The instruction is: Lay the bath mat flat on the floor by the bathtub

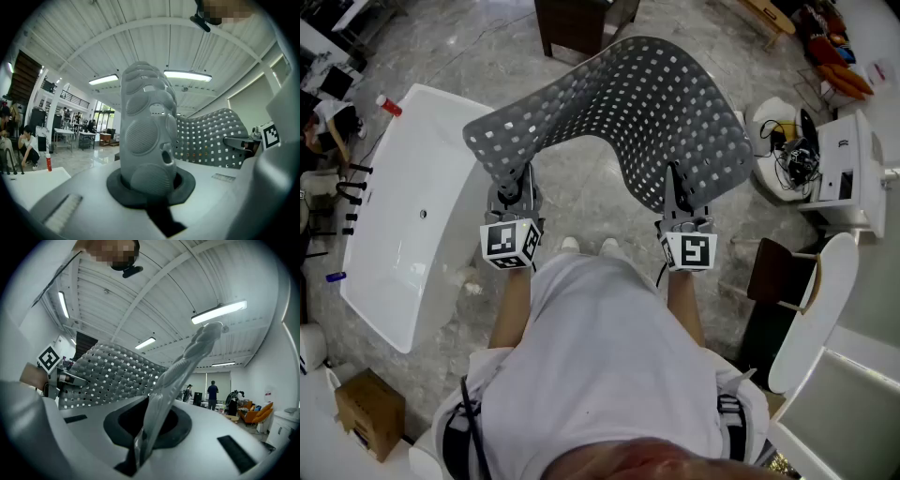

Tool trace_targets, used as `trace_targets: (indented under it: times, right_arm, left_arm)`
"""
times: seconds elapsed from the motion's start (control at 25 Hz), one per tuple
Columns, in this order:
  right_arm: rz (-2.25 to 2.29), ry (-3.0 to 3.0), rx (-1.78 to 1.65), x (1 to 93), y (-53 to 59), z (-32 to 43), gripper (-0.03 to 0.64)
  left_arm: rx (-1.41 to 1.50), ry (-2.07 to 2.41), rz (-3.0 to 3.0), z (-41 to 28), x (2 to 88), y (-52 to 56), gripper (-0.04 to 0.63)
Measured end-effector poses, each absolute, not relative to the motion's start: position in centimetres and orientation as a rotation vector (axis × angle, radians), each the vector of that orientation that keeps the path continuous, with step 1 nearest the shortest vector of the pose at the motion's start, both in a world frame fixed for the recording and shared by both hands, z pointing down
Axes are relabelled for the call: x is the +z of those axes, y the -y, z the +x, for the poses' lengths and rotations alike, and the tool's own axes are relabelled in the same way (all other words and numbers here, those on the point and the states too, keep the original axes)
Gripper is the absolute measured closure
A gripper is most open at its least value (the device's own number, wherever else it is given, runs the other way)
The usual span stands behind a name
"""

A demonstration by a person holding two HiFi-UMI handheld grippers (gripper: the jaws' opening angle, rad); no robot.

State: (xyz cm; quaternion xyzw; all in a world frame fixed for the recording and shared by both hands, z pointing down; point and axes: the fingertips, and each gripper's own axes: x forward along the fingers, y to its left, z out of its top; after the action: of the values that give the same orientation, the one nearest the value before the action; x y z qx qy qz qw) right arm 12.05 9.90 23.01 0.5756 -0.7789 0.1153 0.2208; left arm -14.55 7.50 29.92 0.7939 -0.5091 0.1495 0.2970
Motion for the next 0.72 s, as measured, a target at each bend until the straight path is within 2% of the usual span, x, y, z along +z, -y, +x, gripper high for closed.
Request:
trace_targets:
  times: [0.44, 0.72]
  right_arm:
    - [1.474, 2.225, 0.396, 22.6, -11.7, 11.0, 0.594]
    - [1.446, 2.196, 0.403, 23.4, -11.8, 9.0, 0.592]
  left_arm:
    - [0.408, 1.322, 2.046, -13.8, 29.8, -11.2, 0.581]
    - [0.4, 1.292, 2.004, -16.5, 31.0, -11.9, 0.58]
